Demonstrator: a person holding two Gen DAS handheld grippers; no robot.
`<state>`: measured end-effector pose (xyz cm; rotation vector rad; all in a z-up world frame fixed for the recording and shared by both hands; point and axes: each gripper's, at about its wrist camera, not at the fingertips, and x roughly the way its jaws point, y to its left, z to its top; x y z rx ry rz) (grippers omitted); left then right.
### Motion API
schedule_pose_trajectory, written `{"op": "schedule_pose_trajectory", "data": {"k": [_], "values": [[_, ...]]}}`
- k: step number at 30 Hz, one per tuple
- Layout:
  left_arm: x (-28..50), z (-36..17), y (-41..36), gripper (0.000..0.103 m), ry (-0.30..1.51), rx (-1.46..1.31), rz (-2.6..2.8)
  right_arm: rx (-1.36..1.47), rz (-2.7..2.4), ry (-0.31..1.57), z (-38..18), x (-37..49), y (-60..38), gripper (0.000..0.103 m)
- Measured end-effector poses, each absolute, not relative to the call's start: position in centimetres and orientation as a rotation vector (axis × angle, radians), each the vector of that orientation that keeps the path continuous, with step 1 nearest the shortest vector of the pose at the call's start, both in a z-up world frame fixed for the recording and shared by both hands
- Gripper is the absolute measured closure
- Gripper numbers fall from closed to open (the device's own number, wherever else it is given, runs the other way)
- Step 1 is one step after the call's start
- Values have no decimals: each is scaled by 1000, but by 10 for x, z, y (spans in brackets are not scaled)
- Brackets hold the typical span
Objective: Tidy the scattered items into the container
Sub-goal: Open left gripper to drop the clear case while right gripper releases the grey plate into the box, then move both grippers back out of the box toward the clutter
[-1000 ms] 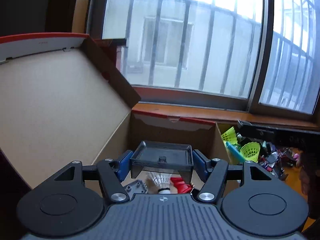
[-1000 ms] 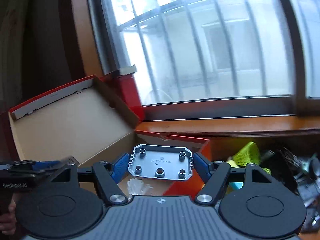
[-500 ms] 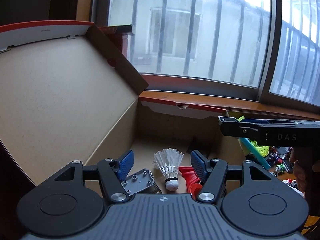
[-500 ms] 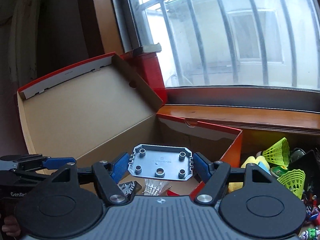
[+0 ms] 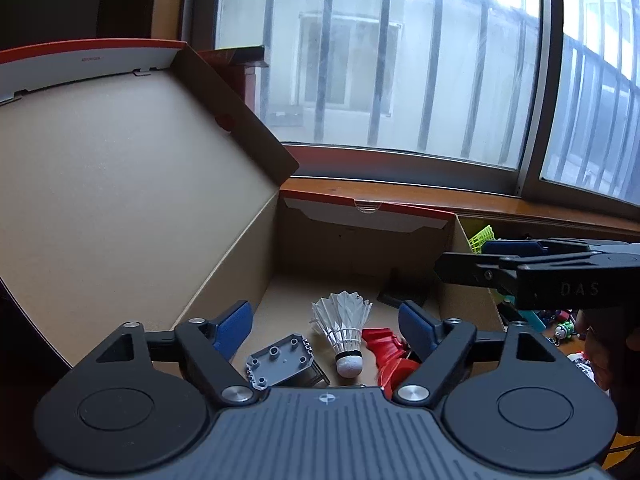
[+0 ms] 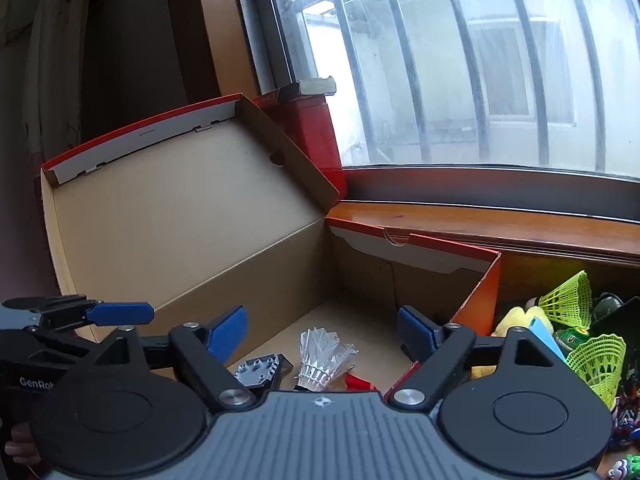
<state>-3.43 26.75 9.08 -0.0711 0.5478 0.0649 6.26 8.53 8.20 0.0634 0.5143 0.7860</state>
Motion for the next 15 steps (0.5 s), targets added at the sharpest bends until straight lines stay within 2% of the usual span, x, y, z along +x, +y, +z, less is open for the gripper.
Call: {"op": "schedule_pose_trajectory", "data": {"k": [3, 9, 15], "values": [[-33, 90, 267, 16, 553, -71, 49, 66, 765, 506, 81, 55, 83, 10], [-25, 88, 265, 11, 573, -66, 20, 83, 695, 528, 76, 41, 73, 5], [-17, 84, 261, 2, 601, -48, -2, 51, 623, 538, 75, 24, 69, 2]]}}
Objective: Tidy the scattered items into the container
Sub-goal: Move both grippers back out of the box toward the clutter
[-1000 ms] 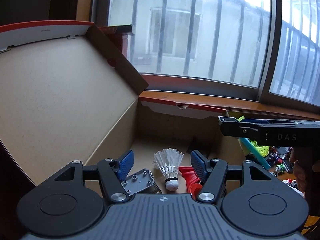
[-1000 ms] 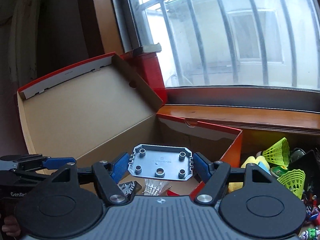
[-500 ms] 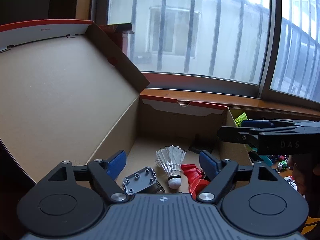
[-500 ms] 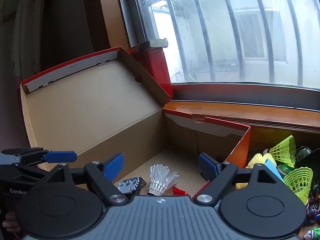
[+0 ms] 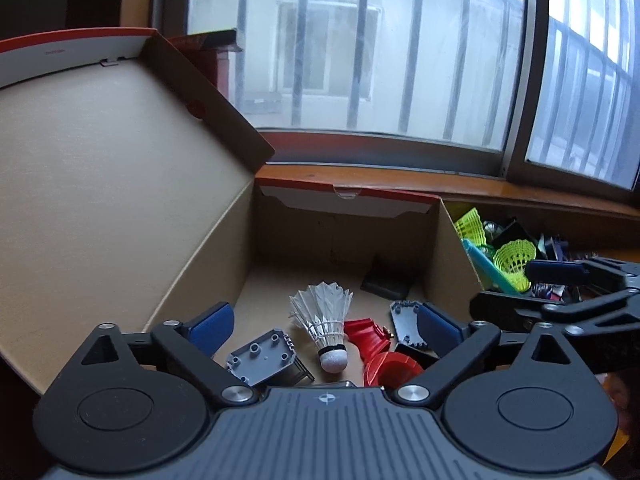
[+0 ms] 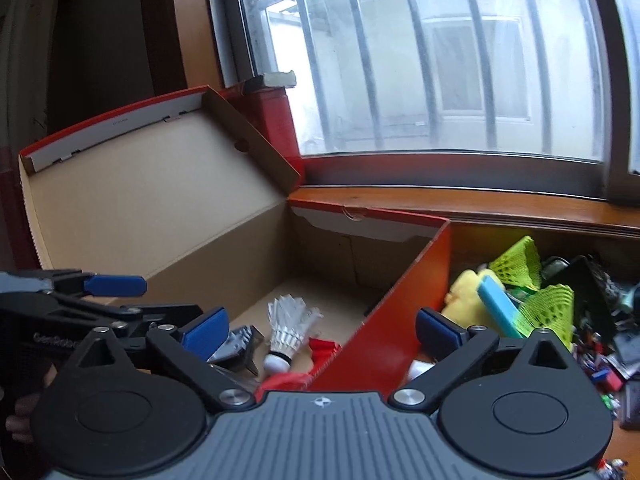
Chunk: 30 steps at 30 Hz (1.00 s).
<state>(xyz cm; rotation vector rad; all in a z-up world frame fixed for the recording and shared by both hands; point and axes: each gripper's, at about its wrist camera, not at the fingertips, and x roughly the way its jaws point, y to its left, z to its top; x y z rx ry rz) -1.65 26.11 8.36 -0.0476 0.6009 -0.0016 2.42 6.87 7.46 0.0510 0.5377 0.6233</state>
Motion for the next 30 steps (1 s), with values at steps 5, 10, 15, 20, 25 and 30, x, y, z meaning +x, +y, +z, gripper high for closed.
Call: {"op": "schedule_pose_trajectory", "data": {"k": [5, 10, 15, 20, 25, 30], "values": [[-11, 77, 260, 2, 628, -46, -25, 30, 544, 564, 71, 9, 63, 1], [-7, 74, 260, 1, 635, -53, -40, 67, 478, 575, 66, -7, 54, 0], [-7, 74, 259, 0, 635, -34, -48, 115, 464, 601, 60, -20, 51, 0], [-5, 75, 255, 0, 628, -10, -48, 100, 460, 604, 61, -25, 55, 0], [-3, 75, 251, 0, 628, -1, -48, 100, 466, 612, 61, -21, 55, 0], [0, 76, 247, 0, 632, -12, -24, 102, 476, 624, 60, -13, 49, 0]]}}
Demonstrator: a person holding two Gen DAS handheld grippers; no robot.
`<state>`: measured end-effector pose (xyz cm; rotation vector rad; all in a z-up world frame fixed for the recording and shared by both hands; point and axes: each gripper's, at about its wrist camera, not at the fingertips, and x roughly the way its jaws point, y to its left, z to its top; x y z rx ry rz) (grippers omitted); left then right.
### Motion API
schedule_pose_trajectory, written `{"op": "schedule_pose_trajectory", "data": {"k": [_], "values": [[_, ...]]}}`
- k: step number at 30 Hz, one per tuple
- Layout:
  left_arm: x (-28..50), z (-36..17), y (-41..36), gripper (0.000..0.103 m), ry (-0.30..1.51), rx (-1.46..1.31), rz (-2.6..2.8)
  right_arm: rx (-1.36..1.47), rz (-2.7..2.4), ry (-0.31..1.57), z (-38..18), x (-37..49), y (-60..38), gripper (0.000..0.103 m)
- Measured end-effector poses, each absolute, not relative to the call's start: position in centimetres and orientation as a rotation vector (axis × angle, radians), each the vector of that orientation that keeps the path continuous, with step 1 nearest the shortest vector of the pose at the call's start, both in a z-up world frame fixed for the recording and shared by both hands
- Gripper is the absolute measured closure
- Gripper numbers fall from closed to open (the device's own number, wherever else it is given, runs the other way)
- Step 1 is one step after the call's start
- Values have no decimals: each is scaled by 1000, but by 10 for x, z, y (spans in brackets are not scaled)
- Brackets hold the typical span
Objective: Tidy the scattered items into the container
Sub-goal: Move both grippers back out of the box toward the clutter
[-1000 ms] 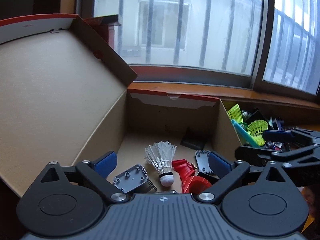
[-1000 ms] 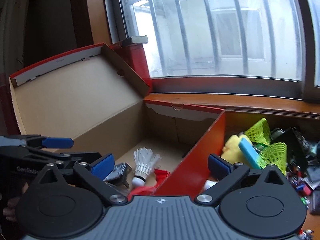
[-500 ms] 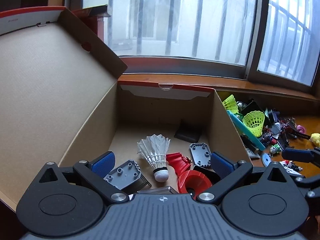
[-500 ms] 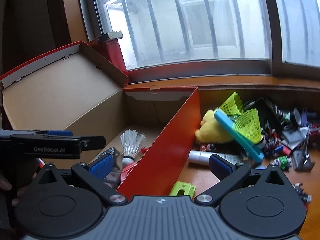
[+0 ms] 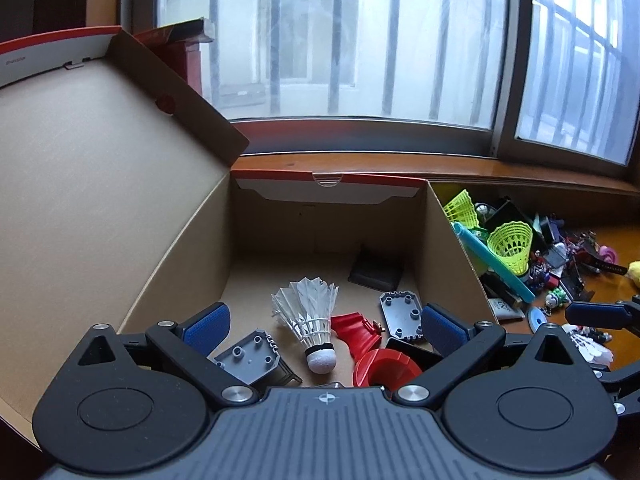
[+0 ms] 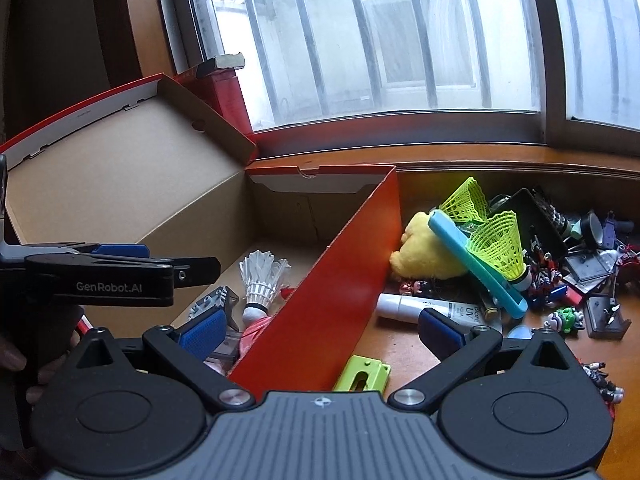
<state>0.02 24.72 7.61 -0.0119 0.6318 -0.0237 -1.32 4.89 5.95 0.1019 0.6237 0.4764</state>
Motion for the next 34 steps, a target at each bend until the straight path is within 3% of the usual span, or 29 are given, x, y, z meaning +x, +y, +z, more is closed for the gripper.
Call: {"op": "schedule_pose_trajectory", "data": {"k": [15, 34], "values": [[-4, 84, 230, 0, 672, -92, 165, 102, 604, 724, 60, 32, 26, 0], [-8, 88, 192, 0, 678, -103, 241, 121, 625, 752, 54, 29, -23, 0]]}}
